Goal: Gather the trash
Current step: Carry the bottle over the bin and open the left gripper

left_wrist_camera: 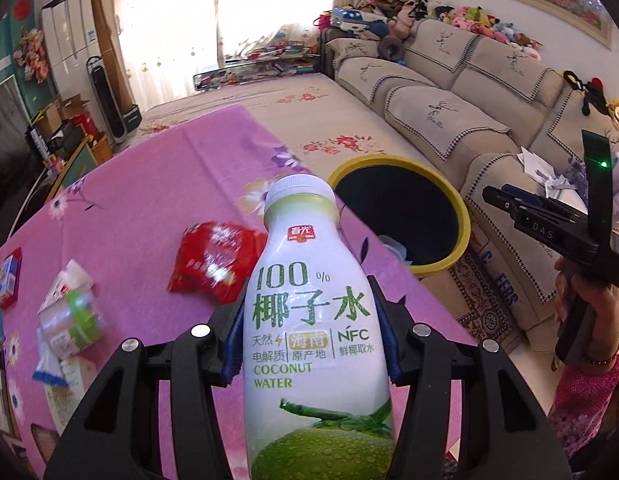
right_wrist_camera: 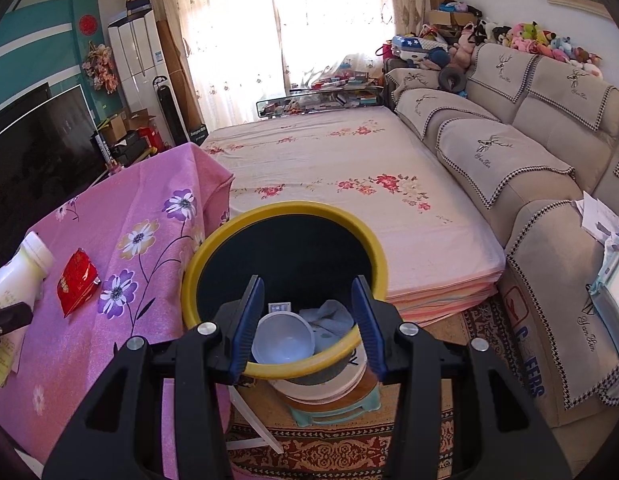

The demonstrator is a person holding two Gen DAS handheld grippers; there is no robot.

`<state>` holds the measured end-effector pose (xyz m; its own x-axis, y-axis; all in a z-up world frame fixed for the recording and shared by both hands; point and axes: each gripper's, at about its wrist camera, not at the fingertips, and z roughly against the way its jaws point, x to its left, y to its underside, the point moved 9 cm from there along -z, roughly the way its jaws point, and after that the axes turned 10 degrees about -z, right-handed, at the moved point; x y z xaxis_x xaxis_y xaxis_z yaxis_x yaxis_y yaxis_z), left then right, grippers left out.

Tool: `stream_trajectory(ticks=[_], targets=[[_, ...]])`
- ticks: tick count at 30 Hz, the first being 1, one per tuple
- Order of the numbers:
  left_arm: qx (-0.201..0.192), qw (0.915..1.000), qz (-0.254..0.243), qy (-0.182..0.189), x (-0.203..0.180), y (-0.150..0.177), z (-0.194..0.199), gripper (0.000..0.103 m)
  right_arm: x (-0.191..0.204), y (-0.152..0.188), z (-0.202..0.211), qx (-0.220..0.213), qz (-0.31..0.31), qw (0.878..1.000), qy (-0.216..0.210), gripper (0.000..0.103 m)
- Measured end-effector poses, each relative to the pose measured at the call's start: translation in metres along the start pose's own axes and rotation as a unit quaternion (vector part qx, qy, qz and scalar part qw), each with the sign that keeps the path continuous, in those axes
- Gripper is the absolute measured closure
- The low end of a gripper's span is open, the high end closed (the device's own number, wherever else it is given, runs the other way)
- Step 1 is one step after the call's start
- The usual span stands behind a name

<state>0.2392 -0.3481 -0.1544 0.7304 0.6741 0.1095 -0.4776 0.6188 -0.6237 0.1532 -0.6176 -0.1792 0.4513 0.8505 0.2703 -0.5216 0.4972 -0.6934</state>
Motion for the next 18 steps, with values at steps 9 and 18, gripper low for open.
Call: stream_trajectory(ticks=[9,18], targets=[[-0.017,0.9957,-0.064,0.065,-0.071,-0.101,-0.071,0.050,-0.073,0.002,0.025,-0.016,-0.054,0.997,0.046,0.059],[-0.042,0.9957,-0.076,0.033,-0.090,-0.162,-0.124,0.028,-0.090,0.017,0.007,0.010,-0.067,0.996,0.054,0.058]])
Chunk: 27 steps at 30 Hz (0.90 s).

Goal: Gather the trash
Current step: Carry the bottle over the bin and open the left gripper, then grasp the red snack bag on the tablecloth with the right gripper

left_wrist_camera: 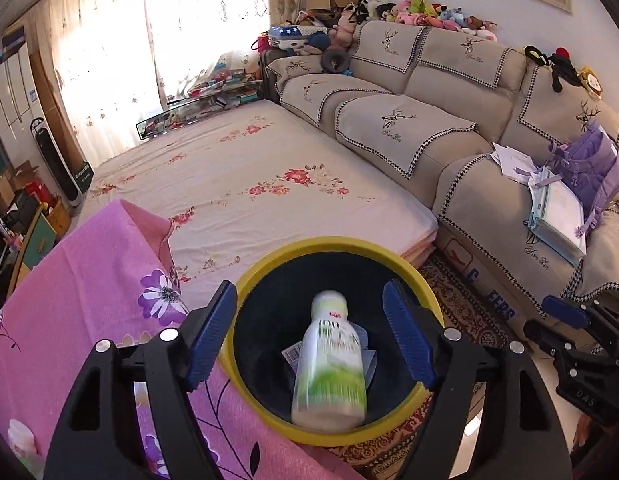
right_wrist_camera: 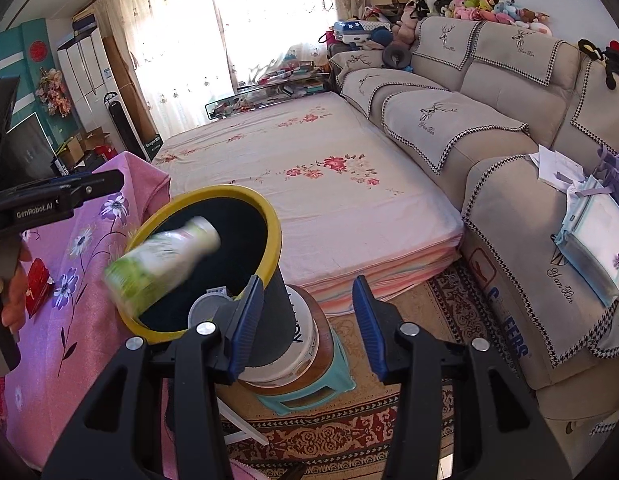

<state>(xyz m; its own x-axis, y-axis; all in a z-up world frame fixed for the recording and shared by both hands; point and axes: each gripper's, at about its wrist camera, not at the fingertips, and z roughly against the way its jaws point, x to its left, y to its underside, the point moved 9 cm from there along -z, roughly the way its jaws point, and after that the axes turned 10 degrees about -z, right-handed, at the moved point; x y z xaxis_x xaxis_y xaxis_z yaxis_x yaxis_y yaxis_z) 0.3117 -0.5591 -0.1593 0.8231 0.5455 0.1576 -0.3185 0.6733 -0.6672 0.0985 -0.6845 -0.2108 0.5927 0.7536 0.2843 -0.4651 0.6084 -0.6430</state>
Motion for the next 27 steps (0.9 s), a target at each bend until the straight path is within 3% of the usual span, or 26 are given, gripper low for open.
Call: stream_trajectory(ticks=[4,11,16,20,24,27], targets=[[-0.013,0.9997,0.018,0.002,0.002,0.005,0.020,0.027,0.005,0.005,-0.004,0.007,0.003,1.000,-0.009,0.058],[-0.041,0.9978,0.053,-0.004,0.020,0.056,0.095,0.017,0.028,0.013,-0.005,0.015,0.021,0.999,-0.028,0.055],[-0.055,0.9943,0.088,-0.023,0.045,0.108,0.150,0.013,0.059,0.019,-0.001,0.020,0.045,0.997,-0.051,0.054],[-0.058,0.9897,0.115,-0.063,0.073,0.156,0.190,0.010,0.096,0.027,0.000,0.029,0.078,0.994,-0.076,0.053],[-0.053,0.9801,0.151,-0.118,0.110,0.207,0.227,0.007,0.158,0.037,0.002,0.048,0.136,0.981,-0.128,0.047],[-0.042,0.9733,0.175,-0.142,0.129,0.244,0.246,0.006,0.220,0.052,0.004,0.081,0.201,0.955,-0.205,0.043]])
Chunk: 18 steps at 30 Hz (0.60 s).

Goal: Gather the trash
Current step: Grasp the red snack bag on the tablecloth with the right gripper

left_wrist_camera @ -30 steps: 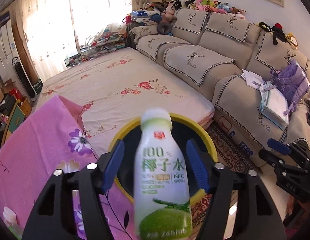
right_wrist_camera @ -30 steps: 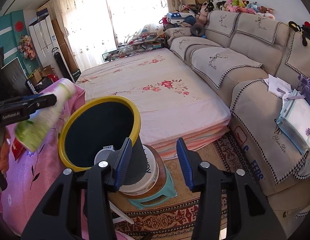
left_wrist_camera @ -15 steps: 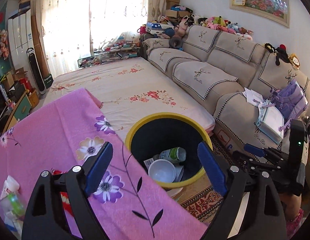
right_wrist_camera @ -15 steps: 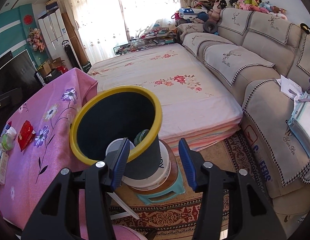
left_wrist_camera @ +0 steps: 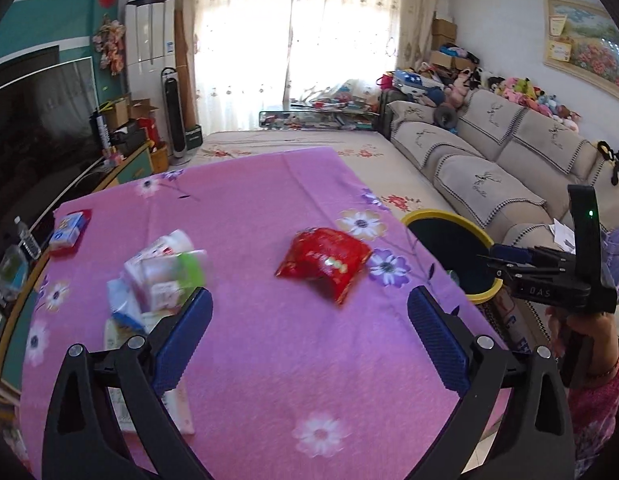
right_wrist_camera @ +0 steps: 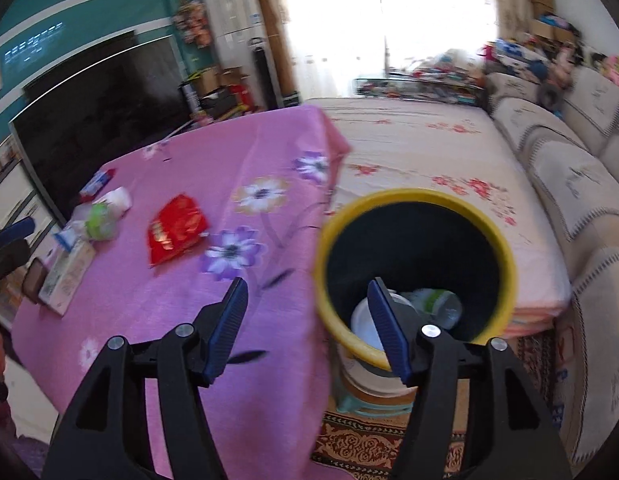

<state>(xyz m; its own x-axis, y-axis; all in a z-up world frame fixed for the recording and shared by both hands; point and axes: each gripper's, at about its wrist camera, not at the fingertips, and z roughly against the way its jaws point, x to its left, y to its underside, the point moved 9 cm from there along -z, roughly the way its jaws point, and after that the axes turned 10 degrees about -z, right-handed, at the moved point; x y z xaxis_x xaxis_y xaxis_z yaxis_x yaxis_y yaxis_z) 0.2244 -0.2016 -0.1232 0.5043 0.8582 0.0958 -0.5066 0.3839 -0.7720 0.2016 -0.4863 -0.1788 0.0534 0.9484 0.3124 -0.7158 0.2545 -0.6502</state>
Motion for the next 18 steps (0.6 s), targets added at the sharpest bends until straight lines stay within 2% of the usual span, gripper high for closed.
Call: stream_trajectory(ticks=[3,8,12,16,18], targets=[[0.004,0.9997,0.013,-0.021,0.026,0.022,0.011,0.006,0.050,-0.013,-0.025,0.023,0.065,0.997,-0.044,0.035],[0.013,0.9990,0.039,-0.019,0.044,0.044,0.016,0.006,0.108,-0.023,-0.072,0.058,0.152,0.985,-0.053,0.031],[0.012,0.9989,0.042,-0.015,0.043,0.046,0.015,0.006,0.130,-0.022,-0.106,0.092,0.191,0.977,-0.034,0.031],[0.010,0.9991,0.039,-0.013,0.040,0.048,0.018,0.006,0.140,-0.018,-0.126,0.113,0.200,0.973,-0.017,0.031],[0.012,0.9990,0.041,-0.011,0.041,0.051,0.018,0.006,0.142,-0.016,-0.129,0.120,0.195,0.973,-0.020,0.037]])
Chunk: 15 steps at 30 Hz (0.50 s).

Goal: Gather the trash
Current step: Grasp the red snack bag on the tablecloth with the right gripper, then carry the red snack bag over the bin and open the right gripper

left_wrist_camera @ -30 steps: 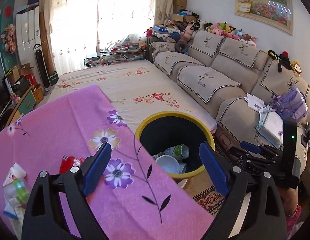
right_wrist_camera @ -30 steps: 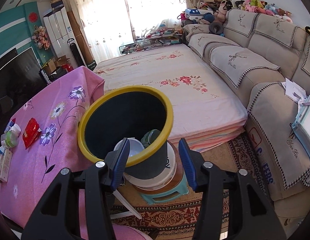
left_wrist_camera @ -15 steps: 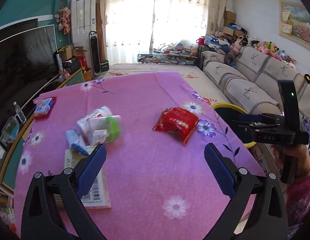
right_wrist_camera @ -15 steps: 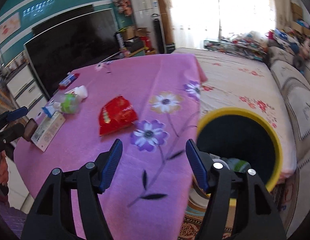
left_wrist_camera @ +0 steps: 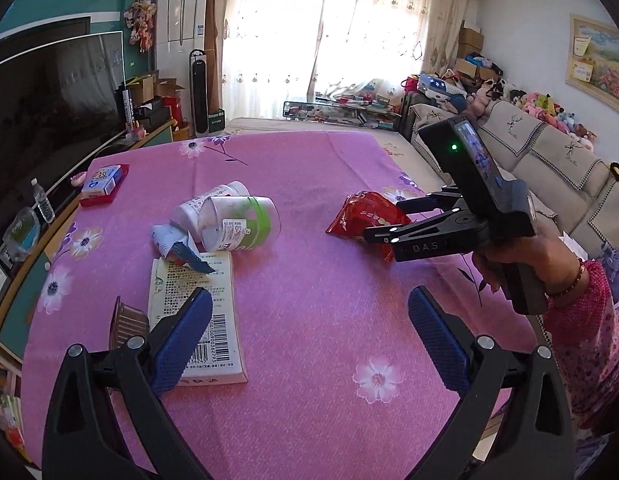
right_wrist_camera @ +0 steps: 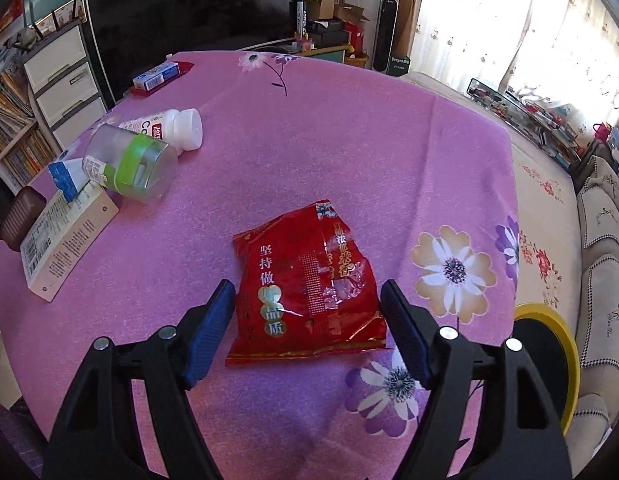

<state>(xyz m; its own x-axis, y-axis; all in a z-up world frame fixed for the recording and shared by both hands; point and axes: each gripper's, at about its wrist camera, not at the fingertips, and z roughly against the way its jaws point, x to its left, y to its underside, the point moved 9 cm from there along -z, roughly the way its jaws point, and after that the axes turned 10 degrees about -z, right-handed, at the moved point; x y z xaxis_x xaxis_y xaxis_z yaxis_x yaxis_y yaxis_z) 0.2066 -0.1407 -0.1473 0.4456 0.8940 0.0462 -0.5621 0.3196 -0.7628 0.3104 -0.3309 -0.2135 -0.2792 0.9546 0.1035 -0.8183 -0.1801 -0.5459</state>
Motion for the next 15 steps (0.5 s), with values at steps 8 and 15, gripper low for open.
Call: stream_trajectory(ticks=[8,15], targets=[[0.002,1.0000,0.007,-0.002,0.003,0.002,-0.002,0.006,0.005,0.006,0.010,-0.010,-0.019,1.000,-0.001,0.060],[0.003,1.0000,0.002,-0.002,0.000,0.002,-0.004,0.006,-0.002,0.008,0.044,-0.045,-0.042,0.998,-0.016,0.060]])
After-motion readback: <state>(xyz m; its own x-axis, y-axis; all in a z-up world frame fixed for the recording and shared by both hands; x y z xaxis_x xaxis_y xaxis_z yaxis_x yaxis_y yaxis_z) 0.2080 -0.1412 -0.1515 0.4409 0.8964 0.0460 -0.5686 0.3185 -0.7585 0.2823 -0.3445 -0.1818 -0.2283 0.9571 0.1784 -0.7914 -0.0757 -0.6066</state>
